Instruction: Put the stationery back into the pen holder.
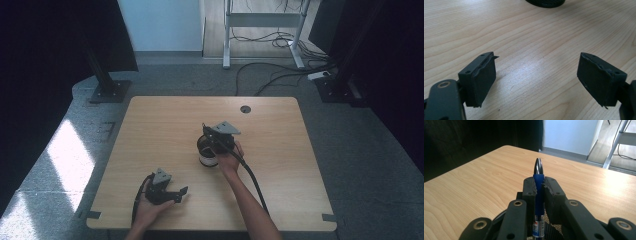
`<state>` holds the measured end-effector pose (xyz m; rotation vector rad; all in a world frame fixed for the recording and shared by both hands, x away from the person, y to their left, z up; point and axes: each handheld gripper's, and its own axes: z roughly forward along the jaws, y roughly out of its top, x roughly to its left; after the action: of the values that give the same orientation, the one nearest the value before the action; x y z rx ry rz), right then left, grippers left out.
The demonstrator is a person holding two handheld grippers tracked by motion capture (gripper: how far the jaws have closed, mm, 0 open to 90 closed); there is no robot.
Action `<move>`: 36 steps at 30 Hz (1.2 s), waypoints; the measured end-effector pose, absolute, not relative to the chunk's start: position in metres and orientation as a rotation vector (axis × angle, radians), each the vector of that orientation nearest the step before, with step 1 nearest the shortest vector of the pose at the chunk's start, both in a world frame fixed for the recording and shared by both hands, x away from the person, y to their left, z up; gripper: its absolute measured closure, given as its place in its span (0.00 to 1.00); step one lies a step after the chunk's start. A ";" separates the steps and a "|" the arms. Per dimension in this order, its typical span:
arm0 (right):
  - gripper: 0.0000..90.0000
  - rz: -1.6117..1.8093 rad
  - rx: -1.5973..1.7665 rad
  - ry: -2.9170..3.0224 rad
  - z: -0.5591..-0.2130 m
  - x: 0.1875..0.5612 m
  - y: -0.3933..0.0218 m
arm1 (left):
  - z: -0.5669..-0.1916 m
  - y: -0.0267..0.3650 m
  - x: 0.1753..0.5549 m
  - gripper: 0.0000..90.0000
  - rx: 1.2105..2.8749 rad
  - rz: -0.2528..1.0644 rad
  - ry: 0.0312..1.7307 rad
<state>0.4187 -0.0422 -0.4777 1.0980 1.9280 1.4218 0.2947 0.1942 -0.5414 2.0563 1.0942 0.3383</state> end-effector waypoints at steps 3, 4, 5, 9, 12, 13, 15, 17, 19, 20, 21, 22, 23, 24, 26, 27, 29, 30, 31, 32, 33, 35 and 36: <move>0.86 1.419 1.103 1.930 -0.480 0.417 -0.044 | -0.542 0.194 0.295 0.18 2.055 0.337 1.094; 0.86 1.419 1.106 1.932 -0.481 0.417 -0.044 | -0.542 0.194 0.295 0.18 2.055 0.337 1.095; 0.86 1.419 1.105 1.935 -0.481 0.416 -0.044 | -0.542 0.194 0.295 0.18 2.055 0.337 1.095; 0.86 1.409 1.100 1.942 -0.483 0.415 -0.045 | -0.542 0.194 0.295 0.18 2.058 0.335 1.092; 0.86 1.399 1.109 1.951 -0.485 0.414 -0.046 | -0.542 0.193 0.295 0.18 2.064 0.332 1.090; 0.86 1.396 1.108 1.952 -0.485 0.414 -0.046 | -0.542 0.193 0.295 0.18 2.065 0.332 1.090; 0.86 1.397 1.108 1.950 -0.486 0.414 -0.047 | -0.543 0.193 0.295 0.18 2.071 0.328 1.088; 0.86 1.395 1.106 1.951 -0.485 0.414 -0.048 | -0.543 0.192 0.295 0.18 2.071 0.327 1.089; 0.86 1.389 1.102 1.954 -0.485 0.414 -0.048 | -0.544 0.192 0.295 0.18 2.075 0.326 1.088; 0.85 1.385 1.102 1.955 -0.485 0.414 -0.048 | -0.544 0.192 0.295 0.18 2.082 0.324 1.085; 0.85 1.382 1.102 1.956 -0.485 0.415 -0.049 | -0.544 0.192 0.295 0.18 2.082 0.325 1.085; 0.84 1.380 1.104 1.957 -0.485 0.415 -0.049 | -0.544 0.191 0.295 0.18 2.083 0.324 1.084; 0.84 1.380 1.107 1.956 -0.485 0.415 -0.050 | -0.544 0.191 0.295 0.18 2.083 0.324 1.084; 0.84 1.380 1.106 1.955 -0.485 0.416 -0.051 | -0.544 0.191 0.295 0.18 2.083 0.324 1.084; 0.84 1.378 1.106 1.954 -0.485 0.416 -0.051 | -0.544 0.191 0.295 0.18 2.084 0.324 1.084; 0.83 1.380 1.106 1.956 -0.484 0.415 -0.051 | -0.544 0.191 0.295 0.18 2.084 0.324 1.084; 0.81 1.383 1.099 1.958 -0.484 0.415 -0.051 | -0.544 0.191 0.295 0.18 2.085 0.325 1.084; 0.80 1.384 1.096 1.958 -0.483 0.414 -0.051 | -0.544 0.191 0.295 0.18 2.085 0.326 1.084; 0.78 1.387 1.094 1.960 -0.483 0.413 -0.051 | -0.544 0.191 0.295 0.18 2.084 0.325 1.084; 0.77 1.388 1.094 1.958 -0.482 0.412 -0.052 | -0.544 0.191 0.295 0.18 2.084 0.326 1.084; 0.75 1.390 1.091 1.956 -0.482 0.411 -0.052 | -0.544 0.191 0.295 0.18 2.086 0.325 1.084; 0.71 1.392 1.086 1.956 -0.481 0.409 -0.052 | -0.544 0.191 0.294 0.18 2.084 0.323 1.084; 0.69 1.399 1.085 1.958 -0.481 0.408 -0.053 | -0.543 0.191 0.294 0.18 2.083 0.322 1.083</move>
<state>0.4083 -0.0527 -0.4805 1.0853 1.9579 1.3989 0.2943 0.1913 -0.5435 2.0828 1.0835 0.3223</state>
